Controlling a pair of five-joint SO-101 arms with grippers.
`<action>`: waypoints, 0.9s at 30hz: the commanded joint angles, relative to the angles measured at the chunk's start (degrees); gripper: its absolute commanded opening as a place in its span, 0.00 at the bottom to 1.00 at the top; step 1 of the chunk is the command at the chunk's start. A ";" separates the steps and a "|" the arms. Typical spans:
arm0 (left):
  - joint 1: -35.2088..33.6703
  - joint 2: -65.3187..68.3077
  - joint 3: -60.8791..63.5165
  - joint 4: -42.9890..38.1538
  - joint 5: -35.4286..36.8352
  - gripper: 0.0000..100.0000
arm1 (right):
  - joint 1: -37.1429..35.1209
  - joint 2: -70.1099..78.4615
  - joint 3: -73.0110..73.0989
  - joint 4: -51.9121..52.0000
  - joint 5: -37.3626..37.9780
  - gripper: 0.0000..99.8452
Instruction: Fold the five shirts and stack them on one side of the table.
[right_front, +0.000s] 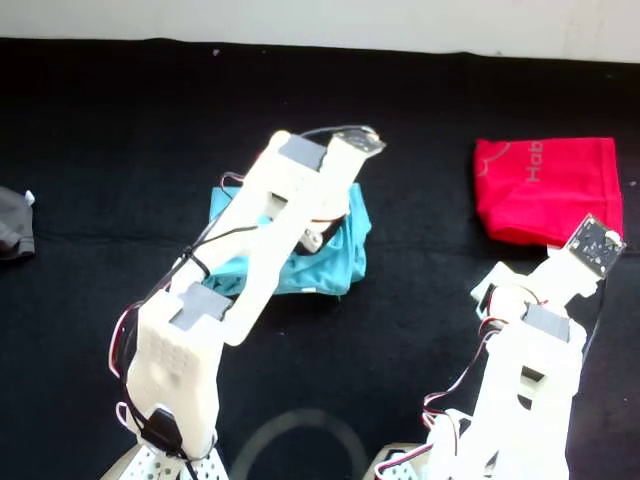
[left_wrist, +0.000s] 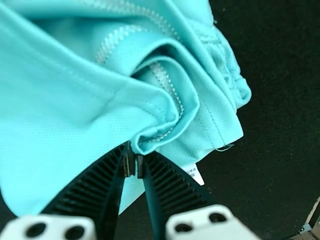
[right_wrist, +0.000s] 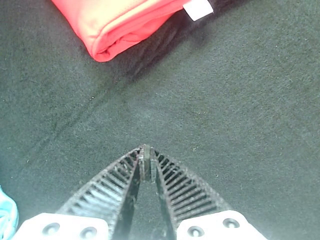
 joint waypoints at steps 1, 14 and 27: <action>1.45 -1.01 -2.33 0.35 0.18 0.02 | 0.31 -1.45 -0.75 -0.84 -0.53 0.01; 3.38 -0.48 -1.80 -3.08 2.81 0.18 | 0.31 -1.45 -0.75 -0.84 -0.53 0.01; 3.74 6.20 -3.91 -2.64 2.90 0.18 | 0.31 -1.45 -0.75 -0.84 -0.53 0.01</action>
